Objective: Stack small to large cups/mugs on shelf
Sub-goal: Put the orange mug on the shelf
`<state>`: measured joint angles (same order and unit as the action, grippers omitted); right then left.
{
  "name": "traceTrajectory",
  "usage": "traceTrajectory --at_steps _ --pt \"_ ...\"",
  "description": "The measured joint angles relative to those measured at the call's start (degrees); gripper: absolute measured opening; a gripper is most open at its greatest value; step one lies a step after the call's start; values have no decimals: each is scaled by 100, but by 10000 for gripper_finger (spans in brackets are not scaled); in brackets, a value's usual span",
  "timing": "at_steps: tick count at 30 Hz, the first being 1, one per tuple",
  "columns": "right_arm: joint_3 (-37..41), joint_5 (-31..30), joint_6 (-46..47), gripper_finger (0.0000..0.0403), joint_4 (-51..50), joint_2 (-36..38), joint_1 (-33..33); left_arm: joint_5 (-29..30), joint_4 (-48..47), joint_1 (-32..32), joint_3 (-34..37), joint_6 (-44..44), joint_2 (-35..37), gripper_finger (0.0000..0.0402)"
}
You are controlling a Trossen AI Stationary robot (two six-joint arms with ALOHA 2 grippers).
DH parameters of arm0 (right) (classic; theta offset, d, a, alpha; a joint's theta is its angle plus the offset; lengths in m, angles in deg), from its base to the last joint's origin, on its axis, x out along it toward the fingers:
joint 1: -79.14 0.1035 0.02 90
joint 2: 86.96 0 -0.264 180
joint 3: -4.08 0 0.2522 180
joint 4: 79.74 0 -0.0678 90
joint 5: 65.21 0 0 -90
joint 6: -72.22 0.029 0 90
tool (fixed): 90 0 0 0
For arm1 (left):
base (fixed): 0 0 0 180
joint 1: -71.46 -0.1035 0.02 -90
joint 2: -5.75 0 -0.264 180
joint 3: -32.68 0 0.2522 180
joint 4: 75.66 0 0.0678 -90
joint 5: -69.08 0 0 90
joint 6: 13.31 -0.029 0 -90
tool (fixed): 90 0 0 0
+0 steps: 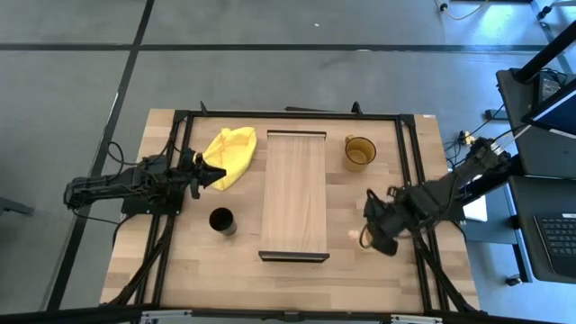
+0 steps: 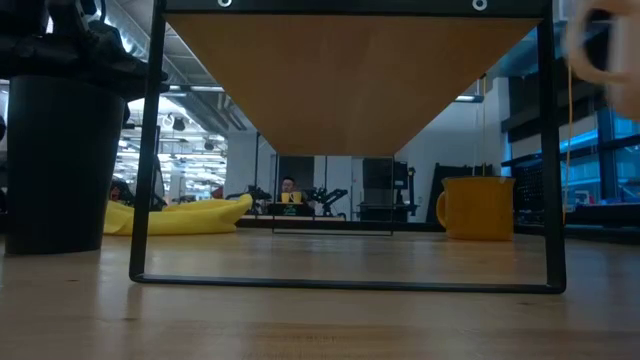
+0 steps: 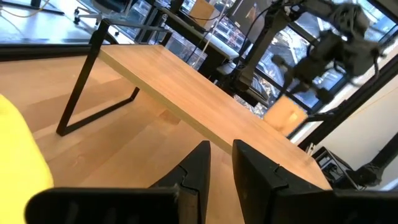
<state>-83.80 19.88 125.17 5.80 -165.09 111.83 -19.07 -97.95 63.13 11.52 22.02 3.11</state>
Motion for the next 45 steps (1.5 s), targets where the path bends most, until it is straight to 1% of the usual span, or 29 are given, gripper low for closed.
traceTrajectory --at_steps 7,12,15,17,20,23,28,34,36,38,41,45 --pt "-730 -95 -1668 16 -483 0 -1188 2 0 0 0 9 1 62" --pt "-1321 -393 -3328 17 -479 -168 -1985 2 0 2 0 7 0 62" --pt "-1810 -681 -4448 17 -399 -482 -2380 3 0 2 0 7 1 62" --pt "-2171 -747 -5131 18 -264 -738 -2617 6 0 0 0 11 0 62" --pt "-2713 -704 -5977 18 17 -1186 -2949 19 0 2 0 11 0 62" --pt "-3349 -526 -6568 18 92 -1675 -3288 19 0 1 0 37 1 62" --pt "-4419 -221 -7099 18 -194 -2556 -3920 21 0 0 0 57 0 62" --pt "-5635 401 -7150 18 -723 -3617 -4731 54 -2 2 0 59 2 62" --pt "-5920 489 -7128 18 -771 -3881 -4914 54 -2 0 0 59 0 62" --pt "-6097 491 -7130 18 -737 -4042 -5053 54 -4 0 0 55 0 62" --pt "-6022 492 -7183 18 -658 -4102 -5190 54 -87 1 0 55 1 62" --pt "-6020 483 -7280 18 -622 -4238 -5195 54 -452 0 -2 61 2 62"
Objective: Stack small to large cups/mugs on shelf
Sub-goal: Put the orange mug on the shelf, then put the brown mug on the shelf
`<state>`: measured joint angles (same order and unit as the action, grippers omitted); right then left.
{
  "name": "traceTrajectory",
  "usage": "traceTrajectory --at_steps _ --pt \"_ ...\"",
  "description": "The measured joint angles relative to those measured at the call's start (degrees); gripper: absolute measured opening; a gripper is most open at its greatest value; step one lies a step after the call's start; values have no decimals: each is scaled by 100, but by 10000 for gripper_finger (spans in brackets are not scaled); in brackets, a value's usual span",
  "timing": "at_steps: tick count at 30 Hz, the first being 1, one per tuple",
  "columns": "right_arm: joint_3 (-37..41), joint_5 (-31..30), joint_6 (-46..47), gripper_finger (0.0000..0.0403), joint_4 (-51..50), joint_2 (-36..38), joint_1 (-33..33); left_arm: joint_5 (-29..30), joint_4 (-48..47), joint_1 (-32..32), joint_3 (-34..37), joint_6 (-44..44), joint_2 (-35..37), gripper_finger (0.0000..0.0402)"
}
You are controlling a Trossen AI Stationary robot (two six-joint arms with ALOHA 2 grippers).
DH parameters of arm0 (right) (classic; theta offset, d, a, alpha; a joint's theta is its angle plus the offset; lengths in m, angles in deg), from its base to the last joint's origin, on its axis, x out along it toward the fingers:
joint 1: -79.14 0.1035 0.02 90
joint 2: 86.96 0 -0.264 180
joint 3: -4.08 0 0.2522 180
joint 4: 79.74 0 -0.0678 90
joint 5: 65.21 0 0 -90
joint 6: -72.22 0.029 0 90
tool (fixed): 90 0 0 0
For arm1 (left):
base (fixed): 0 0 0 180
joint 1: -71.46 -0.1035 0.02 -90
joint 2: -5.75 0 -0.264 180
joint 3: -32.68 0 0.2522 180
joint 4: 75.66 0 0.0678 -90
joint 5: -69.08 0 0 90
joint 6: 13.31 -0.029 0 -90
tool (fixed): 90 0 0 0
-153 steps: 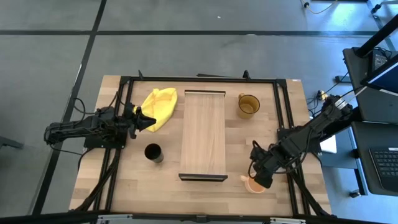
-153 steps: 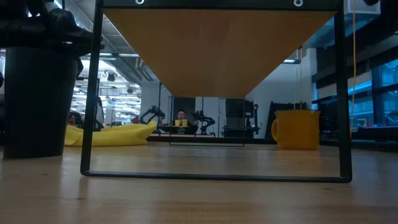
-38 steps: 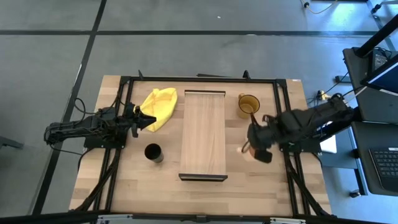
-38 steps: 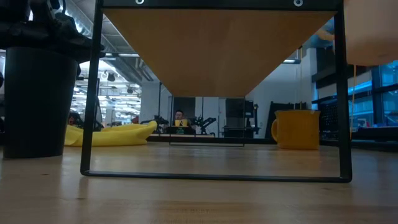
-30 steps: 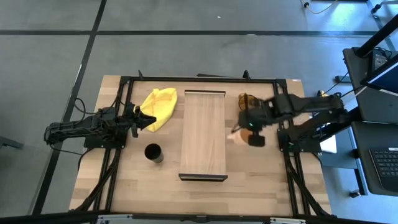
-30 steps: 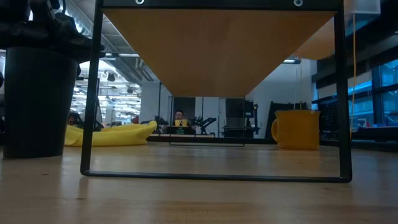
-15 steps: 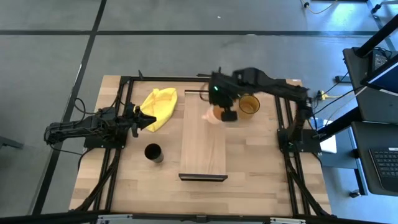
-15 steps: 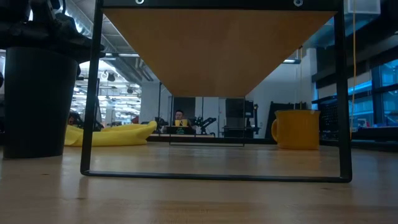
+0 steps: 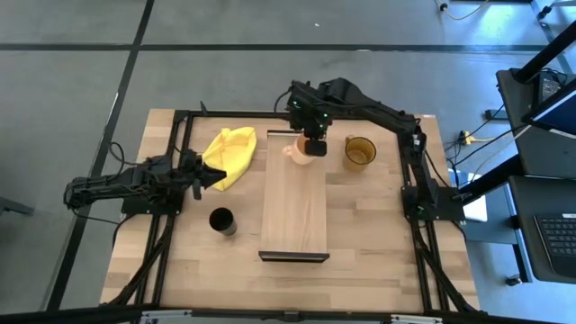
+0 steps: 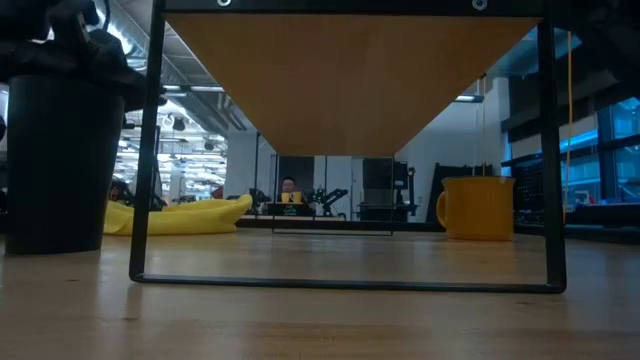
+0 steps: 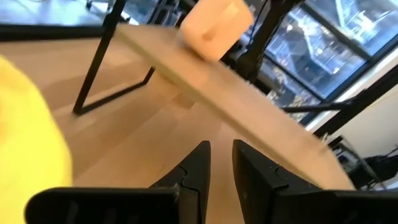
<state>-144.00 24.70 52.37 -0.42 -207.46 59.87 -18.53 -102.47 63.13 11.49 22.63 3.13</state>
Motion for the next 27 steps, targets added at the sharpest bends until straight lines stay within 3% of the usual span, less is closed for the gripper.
traceTrajectory --at_steps 9,20,27 --pt "-9 -22 156 29 129 -73 96 7 -271 0 0 103 -1 62" --pt "-54 -284 173 123 231 -89 191 9 -274 0 0 100 0 62" --pt "-63 -370 161 139 695 303 192 122 -280 0 0 50 -1 62"
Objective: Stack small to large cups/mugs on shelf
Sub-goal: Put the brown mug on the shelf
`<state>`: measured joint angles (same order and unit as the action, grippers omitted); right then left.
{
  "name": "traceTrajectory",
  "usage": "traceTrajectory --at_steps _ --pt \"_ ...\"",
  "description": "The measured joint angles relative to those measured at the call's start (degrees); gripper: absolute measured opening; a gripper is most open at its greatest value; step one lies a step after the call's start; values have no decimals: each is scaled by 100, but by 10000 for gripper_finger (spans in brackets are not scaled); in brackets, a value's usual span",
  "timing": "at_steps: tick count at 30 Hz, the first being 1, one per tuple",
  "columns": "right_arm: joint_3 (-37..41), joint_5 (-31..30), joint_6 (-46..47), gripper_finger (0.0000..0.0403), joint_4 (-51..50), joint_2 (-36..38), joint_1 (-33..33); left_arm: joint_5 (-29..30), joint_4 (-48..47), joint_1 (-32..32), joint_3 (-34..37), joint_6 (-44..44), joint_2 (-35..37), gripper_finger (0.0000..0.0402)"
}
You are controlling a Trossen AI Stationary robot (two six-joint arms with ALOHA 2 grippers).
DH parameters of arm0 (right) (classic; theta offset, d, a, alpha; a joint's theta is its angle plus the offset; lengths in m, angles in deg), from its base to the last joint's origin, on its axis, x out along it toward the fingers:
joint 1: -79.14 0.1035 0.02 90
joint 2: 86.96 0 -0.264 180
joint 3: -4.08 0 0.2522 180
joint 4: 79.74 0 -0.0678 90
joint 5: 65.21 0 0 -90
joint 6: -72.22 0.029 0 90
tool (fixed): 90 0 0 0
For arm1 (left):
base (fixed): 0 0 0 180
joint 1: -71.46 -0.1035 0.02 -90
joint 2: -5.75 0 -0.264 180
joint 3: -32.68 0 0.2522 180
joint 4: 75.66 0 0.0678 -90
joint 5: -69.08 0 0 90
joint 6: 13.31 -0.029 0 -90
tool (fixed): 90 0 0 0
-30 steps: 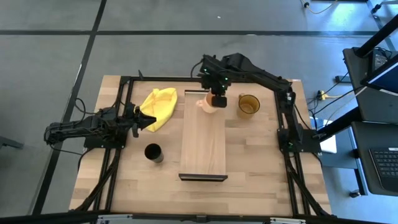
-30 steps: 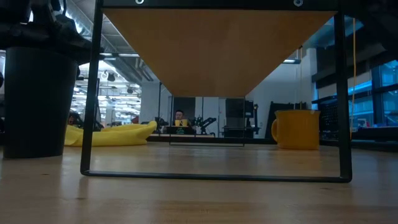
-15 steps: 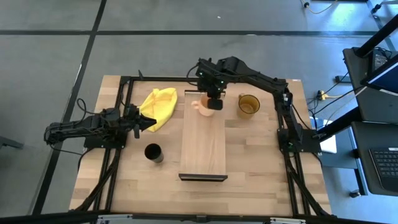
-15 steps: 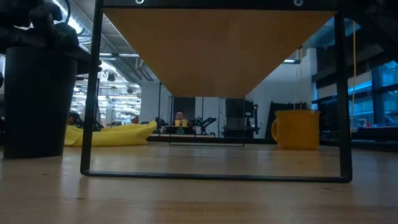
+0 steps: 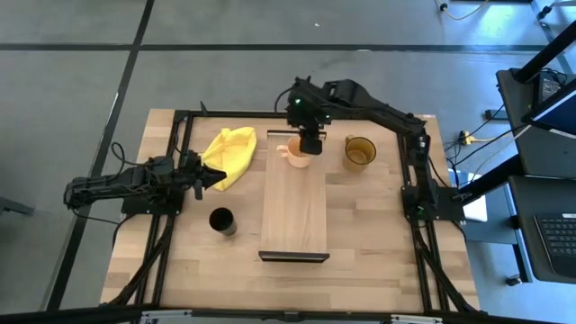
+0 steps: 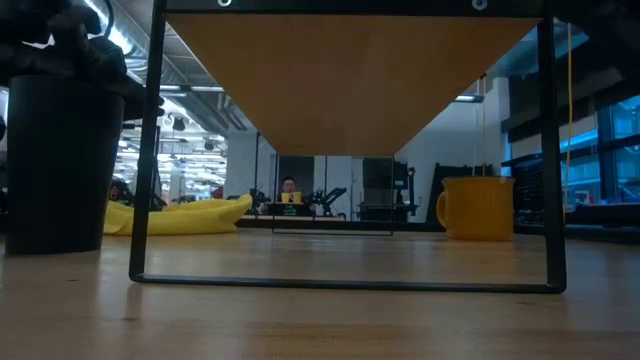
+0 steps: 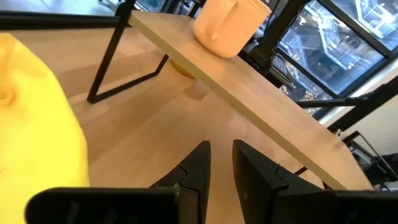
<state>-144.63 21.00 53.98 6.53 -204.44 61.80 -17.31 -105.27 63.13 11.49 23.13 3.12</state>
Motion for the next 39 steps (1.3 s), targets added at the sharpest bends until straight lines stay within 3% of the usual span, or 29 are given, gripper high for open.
traceTrajectory --at_steps 2,4,7,11,16,19,23,31,39 --pt "-1 -263 1 137 286 172 36 40 0 0 0 -88 -1 62" --pt "-1 -1017 170 135 424 358 64 50 0 0 0 -103 -1 62" --pt "-18 -1696 745 136 6 583 -31 44 1 0 0 -103 1 62" --pt "51 -1543 1994 140 -1077 637 -539 26 1 0 0 -107 1 62" --pt "772 -966 2661 144 -796 1086 -995 -402 0 0 0 -131 0 62" --pt "1585 -933 3057 145 -936 1326 -1388 -823 -2 2 0 -181 1 62" --pt "2948 -336 3657 145 -796 1788 -1802 -1230 -4 2 0 -427 0 62" --pt "5396 44 4465 145 -136 2594 -1864 -1467 -7 2 0 -591 1 62" --pt "6663 -257 4974 145 589 3447 -1931 -1462 -7 0 0 -656 1 62"
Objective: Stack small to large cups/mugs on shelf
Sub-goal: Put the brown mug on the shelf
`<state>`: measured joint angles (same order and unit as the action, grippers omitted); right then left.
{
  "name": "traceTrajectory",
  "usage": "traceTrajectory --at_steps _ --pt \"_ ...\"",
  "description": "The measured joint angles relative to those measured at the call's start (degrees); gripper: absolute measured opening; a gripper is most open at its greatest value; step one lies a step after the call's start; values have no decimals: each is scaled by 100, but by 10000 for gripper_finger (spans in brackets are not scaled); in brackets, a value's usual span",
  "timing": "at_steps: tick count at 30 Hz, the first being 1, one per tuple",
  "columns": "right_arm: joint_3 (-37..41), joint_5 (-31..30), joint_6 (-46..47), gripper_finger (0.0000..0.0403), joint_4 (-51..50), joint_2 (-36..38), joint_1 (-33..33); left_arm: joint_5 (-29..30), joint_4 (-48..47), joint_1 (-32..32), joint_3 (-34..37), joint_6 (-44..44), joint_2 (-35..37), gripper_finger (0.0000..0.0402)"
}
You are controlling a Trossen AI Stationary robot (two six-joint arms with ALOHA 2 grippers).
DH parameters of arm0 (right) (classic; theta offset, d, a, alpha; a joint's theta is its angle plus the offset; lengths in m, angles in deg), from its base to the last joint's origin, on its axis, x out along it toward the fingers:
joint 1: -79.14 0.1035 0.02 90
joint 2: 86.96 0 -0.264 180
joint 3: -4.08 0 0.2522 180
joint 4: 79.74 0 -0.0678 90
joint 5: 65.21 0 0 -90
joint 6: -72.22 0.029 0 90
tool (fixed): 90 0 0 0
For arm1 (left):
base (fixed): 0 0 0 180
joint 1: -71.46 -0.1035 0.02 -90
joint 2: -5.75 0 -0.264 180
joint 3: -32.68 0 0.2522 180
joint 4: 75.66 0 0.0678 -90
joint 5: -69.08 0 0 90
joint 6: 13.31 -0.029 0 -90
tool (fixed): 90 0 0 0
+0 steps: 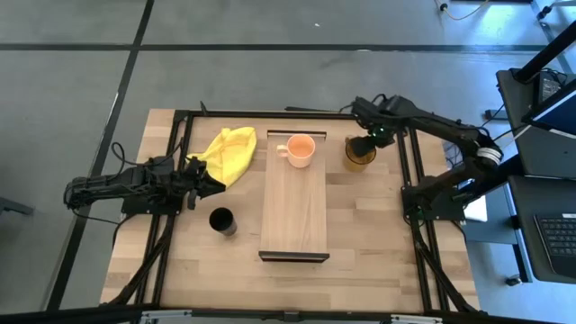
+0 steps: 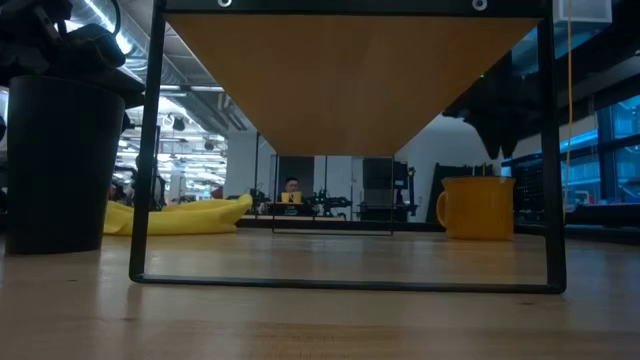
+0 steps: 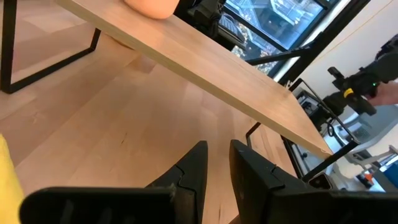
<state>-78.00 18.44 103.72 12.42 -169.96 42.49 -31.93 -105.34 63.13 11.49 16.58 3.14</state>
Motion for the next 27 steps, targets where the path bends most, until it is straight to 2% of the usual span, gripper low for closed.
traceTrajectory --at_steps 4,9,13,16,22,27 --pt "511 167 190 145 106 290 -114 133 0 -1 0 -43 -1 62" --pt "1095 361 424 145 749 538 -103 145 0 0 0 -46 0 62" --pt "1279 328 577 145 1269 573 -106 147 0 0 2 -10 0 62" --pt "1338 182 629 145 1540 566 -106 147 0 0 2 -9 -2 62" --pt "1341 -499 680 145 1488 564 -106 150 -1 0 2 -13 -1 62" --pt "1341 -560 704 145 1633 485 -106 155 -44 0 2 -61 0 62"
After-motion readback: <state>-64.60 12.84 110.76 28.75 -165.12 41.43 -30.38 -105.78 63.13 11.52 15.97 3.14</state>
